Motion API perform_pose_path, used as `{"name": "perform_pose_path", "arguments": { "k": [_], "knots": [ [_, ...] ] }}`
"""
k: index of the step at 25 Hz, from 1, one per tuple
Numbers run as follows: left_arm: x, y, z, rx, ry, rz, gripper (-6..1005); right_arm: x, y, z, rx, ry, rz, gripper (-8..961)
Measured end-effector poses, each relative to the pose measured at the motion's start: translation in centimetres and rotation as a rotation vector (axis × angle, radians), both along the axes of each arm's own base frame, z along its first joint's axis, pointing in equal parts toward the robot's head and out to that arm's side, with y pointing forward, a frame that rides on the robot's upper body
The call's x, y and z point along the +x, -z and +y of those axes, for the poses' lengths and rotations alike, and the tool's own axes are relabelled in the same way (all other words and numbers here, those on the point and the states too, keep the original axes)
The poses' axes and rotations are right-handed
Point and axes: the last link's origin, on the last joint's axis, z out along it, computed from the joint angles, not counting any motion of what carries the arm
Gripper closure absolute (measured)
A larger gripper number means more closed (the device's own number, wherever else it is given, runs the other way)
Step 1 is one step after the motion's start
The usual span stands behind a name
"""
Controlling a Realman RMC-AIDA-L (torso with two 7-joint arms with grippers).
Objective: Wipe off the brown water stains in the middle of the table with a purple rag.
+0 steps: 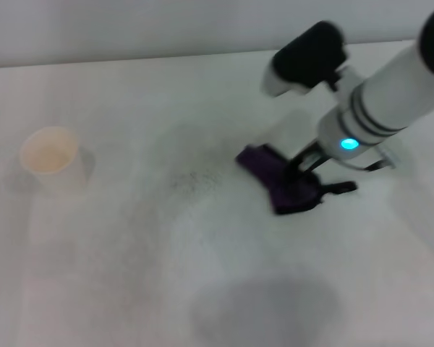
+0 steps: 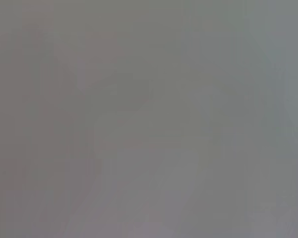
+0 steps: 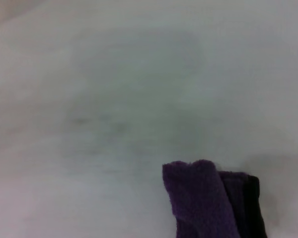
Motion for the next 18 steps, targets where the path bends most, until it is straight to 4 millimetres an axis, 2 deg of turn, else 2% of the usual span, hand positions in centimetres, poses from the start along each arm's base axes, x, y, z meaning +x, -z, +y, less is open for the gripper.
{"name": "perform_pose_path", "arguments": {
  "k": [4, 9, 14, 18],
  "knots": [
    [0.0, 0.0, 0.0, 0.000, 0.001, 0.000, 125, 2.2, -2.2, 0.8, 0.101, 0.041, 0.036, 792],
    [0.1, 0.0, 0.1, 0.001, 0.003, -0.001, 126, 3.1, -2.9, 0.6, 0.111, 0.058, 0.057, 777],
    [0.2, 0.0, 0.3, 0.002, 0.007, -0.001, 126, 2.8, -3.0, 0.6, 0.101, 0.034, 0.055, 762],
    [0.2, 0.0, 0.3, 0.003, 0.007, -0.001, 126, 1.4, -3.9, 1.2, 0.122, -0.016, 0.069, 750]
  ]
}}
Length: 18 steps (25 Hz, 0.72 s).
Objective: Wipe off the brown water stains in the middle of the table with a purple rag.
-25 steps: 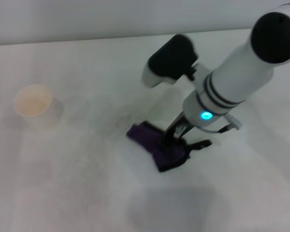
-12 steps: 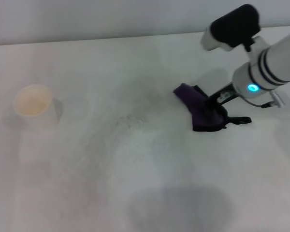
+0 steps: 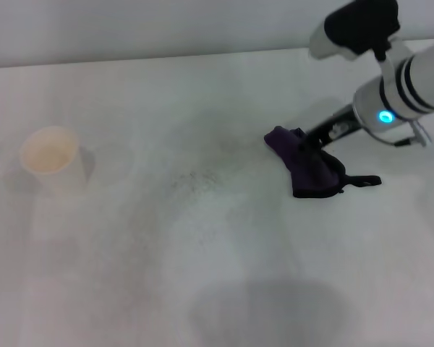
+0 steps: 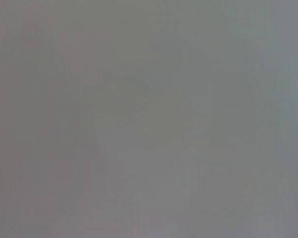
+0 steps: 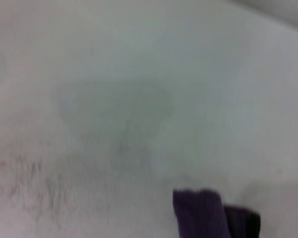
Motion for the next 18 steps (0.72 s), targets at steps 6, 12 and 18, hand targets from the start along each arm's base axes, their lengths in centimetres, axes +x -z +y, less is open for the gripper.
{"name": "perform_pose_path", "arguments": {
  "k": [6, 12, 18],
  "knots": [
    [-0.3, -0.2, -0.2, 0.014, -0.014, -0.007, 125, -1.5, -1.9, 0.6, 0.083, -0.105, 0.054, 546],
    [-0.5, -0.3, -0.4, 0.025, -0.027, -0.014, 126, -0.9, -3.9, 1.4, 0.236, -0.175, 0.341, 289],
    [-0.7, -0.1, -0.7, 0.024, -0.037, -0.019, 125, 2.4, -4.2, -0.3, 0.462, -0.329, 0.747, 77]
  ]
}}
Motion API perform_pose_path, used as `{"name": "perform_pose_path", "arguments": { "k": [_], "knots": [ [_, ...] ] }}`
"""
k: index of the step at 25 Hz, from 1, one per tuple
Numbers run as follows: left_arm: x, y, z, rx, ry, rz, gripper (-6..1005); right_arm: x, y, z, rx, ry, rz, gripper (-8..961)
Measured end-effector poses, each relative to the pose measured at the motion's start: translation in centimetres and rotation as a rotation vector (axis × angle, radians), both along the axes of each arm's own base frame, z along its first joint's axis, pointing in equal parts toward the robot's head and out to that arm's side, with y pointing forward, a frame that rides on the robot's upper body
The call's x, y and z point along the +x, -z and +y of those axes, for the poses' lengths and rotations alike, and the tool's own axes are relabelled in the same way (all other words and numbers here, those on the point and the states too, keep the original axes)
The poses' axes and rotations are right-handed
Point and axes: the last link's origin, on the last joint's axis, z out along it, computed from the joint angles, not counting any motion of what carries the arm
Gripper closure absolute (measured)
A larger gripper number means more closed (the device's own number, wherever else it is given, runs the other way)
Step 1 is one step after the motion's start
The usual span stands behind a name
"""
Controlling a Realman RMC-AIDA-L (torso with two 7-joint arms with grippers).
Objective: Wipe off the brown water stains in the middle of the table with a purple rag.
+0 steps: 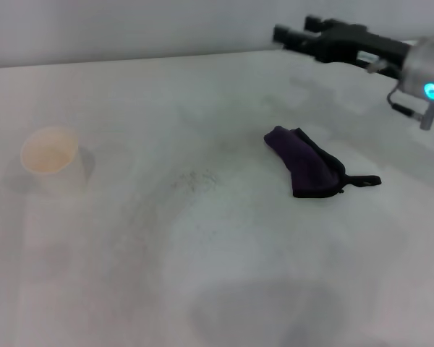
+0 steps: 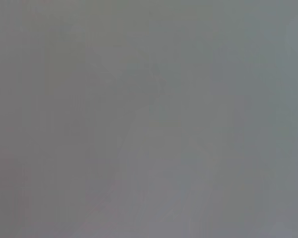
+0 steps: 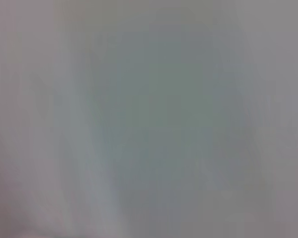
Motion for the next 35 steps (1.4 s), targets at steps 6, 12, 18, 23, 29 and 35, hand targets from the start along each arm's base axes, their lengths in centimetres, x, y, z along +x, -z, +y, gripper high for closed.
{"name": "perform_pose_path", "arguments": {
  "k": [6, 12, 18, 23, 29, 35],
  "knots": [
    [-0.1, 0.1, -0.1, -0.001, -0.003, -0.007, 125, 5.4, -0.4, -3.0, 0.374, 0.021, 0.023, 77],
    [0.2, 0.6, 0.0, -0.012, -0.002, -0.017, 126, 9.7, -0.2, -4.4, 0.518, 0.216, -0.091, 77],
    [0.3, 1.1, 0.1, -0.028, 0.000, -0.088, 126, 10.4, -0.6, -4.7, 0.539, 0.246, -0.088, 77],
    [0.5, 1.3, 0.6, -0.037, 0.000, -0.125, 126, 11.1, -0.3, -5.4, 0.526, 0.287, -0.074, 77],
    [0.5, 1.1, 0.8, -0.021, -0.002, -0.174, 125, 11.6, 0.3, -5.8, 0.504, 0.321, -0.074, 77],
    [1.2, 1.2, 1.5, -0.036, 0.022, -0.168, 126, 11.8, 1.3, -5.4, 0.455, 0.365, -0.094, 77]
  ]
}}
